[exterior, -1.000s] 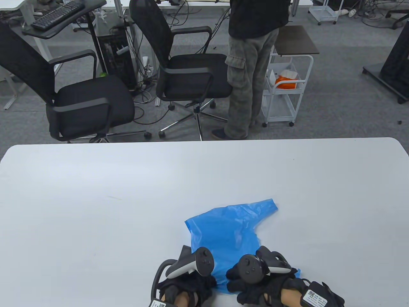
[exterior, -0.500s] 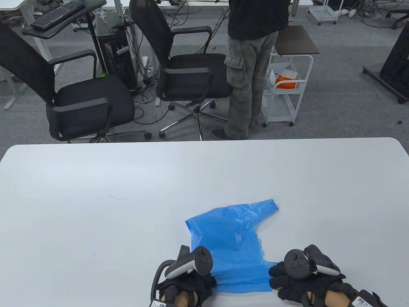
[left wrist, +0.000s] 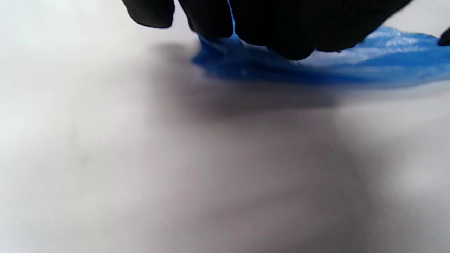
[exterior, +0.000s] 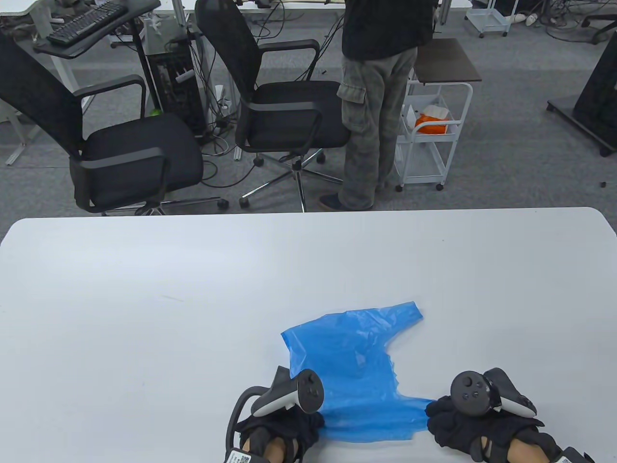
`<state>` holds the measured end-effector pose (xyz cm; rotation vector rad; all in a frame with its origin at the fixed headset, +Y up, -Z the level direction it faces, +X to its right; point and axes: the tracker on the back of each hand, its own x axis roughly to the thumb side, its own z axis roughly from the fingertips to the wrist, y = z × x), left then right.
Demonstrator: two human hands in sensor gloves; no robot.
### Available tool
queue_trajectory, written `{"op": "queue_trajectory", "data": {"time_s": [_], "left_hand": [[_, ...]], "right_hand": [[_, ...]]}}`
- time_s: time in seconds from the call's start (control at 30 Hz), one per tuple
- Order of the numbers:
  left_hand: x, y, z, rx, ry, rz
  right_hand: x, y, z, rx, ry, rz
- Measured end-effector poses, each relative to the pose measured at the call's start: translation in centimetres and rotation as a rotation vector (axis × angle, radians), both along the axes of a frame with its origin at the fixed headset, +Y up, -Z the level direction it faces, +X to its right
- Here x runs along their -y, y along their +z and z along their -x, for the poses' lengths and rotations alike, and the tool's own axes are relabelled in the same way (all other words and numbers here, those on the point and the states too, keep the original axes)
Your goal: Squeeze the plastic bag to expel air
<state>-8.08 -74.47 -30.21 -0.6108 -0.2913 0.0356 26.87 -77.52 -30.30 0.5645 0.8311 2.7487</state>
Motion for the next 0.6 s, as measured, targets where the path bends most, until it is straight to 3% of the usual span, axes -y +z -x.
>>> {"op": "queue_trajectory", "data": {"time_s": [0.07, 0.13, 0.23, 0.37, 0.5, 0.6], "left_hand": [[-1.2, -0.5, -0.3, -0.020, -0.038, -0.102], [-1.4, -1.2, -0.7, -0.004, -0.135, -0.127], [-0.3, -2.6, -0.7, -0.008, -0.186, -0.067], [2.1, -3.5, 0.6, -0.055, -0.113, 0.057], [2.3, -3.6, 1.4, -0.098, -0.021, 0.059], [2.5, -3.5, 1.4, -0.113, 0.013, 0.056]], "right_hand": [[0.0, 0.1, 0.0, -0.007, 0.004, 0.003], [0.0, 0.1, 0.0, -0.010, 0.007, 0.008], [0.0, 0.3, 0.1, -0.019, 0.023, 0.016], [0.1, 0.5, -0.1, -0.022, 0.021, 0.027], [0.1, -0.2, -0.7, 0.005, -0.022, 0.126], [-1.3, -1.2, -0.7, 0.040, -0.126, 0.216]]}}
